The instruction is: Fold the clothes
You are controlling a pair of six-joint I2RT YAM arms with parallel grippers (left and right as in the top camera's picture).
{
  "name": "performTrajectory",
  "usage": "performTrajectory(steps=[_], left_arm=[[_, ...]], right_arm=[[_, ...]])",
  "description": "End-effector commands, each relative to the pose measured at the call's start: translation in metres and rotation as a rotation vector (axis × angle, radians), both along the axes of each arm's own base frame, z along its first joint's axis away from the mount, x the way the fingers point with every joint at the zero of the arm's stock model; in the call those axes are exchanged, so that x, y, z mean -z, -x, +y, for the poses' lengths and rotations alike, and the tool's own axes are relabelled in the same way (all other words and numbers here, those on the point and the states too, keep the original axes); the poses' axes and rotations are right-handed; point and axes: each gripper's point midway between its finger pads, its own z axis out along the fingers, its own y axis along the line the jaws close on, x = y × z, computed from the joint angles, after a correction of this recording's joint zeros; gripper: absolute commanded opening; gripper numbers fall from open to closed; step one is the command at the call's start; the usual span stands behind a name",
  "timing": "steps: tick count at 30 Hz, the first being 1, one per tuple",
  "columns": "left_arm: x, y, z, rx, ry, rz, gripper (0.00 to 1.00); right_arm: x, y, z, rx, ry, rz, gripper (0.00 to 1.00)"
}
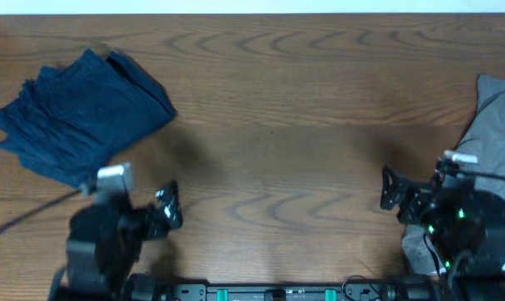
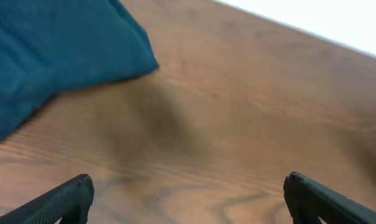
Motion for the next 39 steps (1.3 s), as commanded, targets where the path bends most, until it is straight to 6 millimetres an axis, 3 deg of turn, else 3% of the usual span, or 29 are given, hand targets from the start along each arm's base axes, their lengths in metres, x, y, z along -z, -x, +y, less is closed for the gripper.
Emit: performTrajectory(steps=[1, 7, 22, 29, 39], left_arm=[[-0.012, 0.017, 0.006, -0.022, 0.020, -0.101, 0.98], [-0.023, 0.036, 0.009, -0.022, 0.037, -0.197, 0.98], [-0.023, 0.037, 0.009, -0.022, 0.037, -0.195, 0.98], [-0.023, 0.037, 0.009, -0.022, 0.037, -0.194, 0.98], [-0.023, 0.037, 0.009, -0.022, 0.037, -0.194, 0.98]], right_arm=[[0.004, 0.007, -0.005, 0.031, 0.000, -0.001, 0.99], [0.020, 0.018, -0.005, 0.031, 0.003, 0.075, 0.99], [0.055, 0.052, -0.007, 0.029, 0.019, 0.263, 0.99], [0.022, 0.029, 0.011, -0.158, 0.157, -0.089, 0.99], [0.019, -0.011, 0.019, -0.166, 0.226, -0.557, 0.99]])
